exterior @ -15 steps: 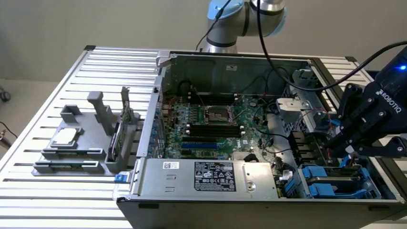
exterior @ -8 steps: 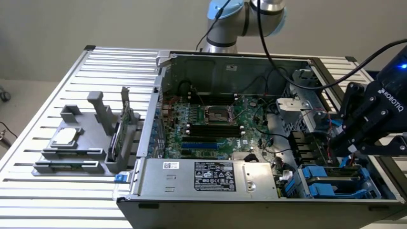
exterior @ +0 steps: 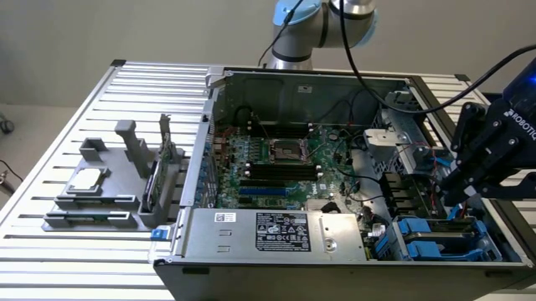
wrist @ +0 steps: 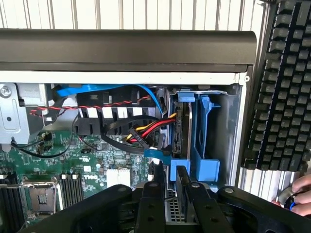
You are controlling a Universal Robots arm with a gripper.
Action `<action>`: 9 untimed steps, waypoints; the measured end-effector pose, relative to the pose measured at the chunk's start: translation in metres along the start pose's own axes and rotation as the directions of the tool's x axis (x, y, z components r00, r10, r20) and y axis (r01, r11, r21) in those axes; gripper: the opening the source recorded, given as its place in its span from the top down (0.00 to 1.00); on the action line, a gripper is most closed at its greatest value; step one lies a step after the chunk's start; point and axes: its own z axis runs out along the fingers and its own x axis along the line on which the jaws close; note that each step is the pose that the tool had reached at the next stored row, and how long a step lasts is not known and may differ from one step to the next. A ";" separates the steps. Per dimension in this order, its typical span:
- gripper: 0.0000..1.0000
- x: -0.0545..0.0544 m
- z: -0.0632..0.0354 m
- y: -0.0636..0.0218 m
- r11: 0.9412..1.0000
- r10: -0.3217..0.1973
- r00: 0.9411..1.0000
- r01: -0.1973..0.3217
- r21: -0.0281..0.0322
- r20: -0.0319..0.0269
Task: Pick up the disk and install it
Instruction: 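Insert the second disk wire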
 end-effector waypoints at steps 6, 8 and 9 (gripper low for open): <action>0.75 0.001 0.0022 0.0002 1.000 -0.005 1.000 0.006 -0.022 0.003; 0.75 0.001 0.0031 0.0000 1.000 -0.008 1.000 0.008 -0.025 0.005; 0.75 0.001 0.0036 -0.0001 1.000 -0.009 1.000 0.009 -0.026 0.006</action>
